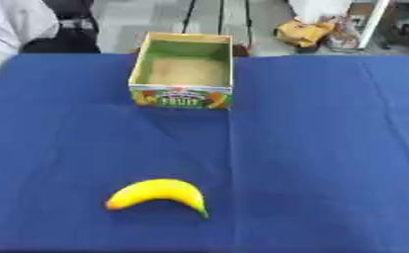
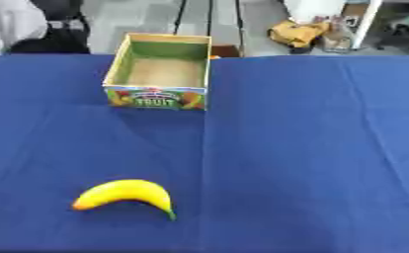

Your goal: Pick up objects on the table and place them in the box.

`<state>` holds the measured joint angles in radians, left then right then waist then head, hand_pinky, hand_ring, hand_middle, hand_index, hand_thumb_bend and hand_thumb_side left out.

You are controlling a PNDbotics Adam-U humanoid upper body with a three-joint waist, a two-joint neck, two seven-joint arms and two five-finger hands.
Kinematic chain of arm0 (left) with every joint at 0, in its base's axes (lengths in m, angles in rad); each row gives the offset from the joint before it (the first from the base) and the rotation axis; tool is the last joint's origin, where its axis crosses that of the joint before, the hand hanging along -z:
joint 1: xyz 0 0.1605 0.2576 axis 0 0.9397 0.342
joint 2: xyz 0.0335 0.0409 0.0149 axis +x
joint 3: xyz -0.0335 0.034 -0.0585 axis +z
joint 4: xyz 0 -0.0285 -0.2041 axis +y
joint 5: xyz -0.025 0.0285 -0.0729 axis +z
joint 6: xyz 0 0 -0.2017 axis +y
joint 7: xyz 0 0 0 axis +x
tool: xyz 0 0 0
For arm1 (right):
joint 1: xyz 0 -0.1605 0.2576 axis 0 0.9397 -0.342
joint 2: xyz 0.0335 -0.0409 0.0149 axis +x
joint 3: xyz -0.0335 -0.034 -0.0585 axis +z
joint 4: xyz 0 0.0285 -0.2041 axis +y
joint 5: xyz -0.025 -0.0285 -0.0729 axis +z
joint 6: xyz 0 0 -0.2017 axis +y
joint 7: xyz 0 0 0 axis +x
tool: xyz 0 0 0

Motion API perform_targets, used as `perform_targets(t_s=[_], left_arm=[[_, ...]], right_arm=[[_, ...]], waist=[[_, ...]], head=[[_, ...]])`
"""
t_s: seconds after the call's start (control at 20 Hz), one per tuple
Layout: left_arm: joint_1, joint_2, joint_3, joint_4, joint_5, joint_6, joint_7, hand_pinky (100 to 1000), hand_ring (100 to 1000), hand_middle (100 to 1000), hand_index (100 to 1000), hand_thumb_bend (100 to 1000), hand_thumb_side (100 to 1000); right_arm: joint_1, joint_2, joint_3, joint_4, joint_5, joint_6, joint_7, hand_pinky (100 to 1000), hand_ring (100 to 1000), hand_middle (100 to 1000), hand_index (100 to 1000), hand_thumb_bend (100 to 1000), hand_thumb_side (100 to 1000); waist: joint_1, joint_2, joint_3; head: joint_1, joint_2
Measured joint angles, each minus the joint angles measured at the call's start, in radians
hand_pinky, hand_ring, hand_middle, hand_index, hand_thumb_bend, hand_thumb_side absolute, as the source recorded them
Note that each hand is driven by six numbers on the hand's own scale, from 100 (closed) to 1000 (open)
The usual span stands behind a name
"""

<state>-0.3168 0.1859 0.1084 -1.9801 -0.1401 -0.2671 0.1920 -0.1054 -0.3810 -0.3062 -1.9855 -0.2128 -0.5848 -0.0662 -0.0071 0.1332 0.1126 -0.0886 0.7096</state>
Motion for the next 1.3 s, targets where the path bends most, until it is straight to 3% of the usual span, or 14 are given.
perform_targets(t_s=[0.25, 0.55, 0.95, 1.3], left_arm=[[-0.005, 0.009, 0.001, 0.0, -0.012, 0.014, -0.003, 568, 689, 752, 934, 221, 1000], [-0.085, 0.124, -0.017, 0.005, -0.088, 0.088, -0.067, 567, 677, 740, 950, 213, 967], [-0.257, 0.304, -0.184, 0.154, -0.202, 0.202, -0.18, 587, 703, 753, 949, 123, 967], [-0.351, 0.451, -0.358, 0.247, -0.307, 0.308, -0.286, 606, 745, 782, 966, 133, 924]], right_arm=[[0.0, 0.0, 0.002, 0.0, 0.0, 0.0, 0.0, 827, 887, 622, 913, 100, 1000], [0.002, 0.0, 0.005, 0.0, 0.0, 0.0, 0.001, 827, 886, 621, 913, 100, 1000], [0.009, -0.001, 0.009, 0.0, 0.0, -0.001, 0.008, 828, 884, 619, 913, 100, 1000], [0.008, -0.001, 0.022, 0.0, -0.002, 0.001, 0.022, 830, 883, 617, 914, 100, 1000]], waist=[[0.0, 0.0, 0.002], [0.01, -0.006, 0.006], [0.011, -0.011, -0.005], [0.006, -0.011, -0.027]], head=[[-0.001, -0.008], [-0.006, -0.008], [-0.005, -0.009], [0.024, -0.018]])
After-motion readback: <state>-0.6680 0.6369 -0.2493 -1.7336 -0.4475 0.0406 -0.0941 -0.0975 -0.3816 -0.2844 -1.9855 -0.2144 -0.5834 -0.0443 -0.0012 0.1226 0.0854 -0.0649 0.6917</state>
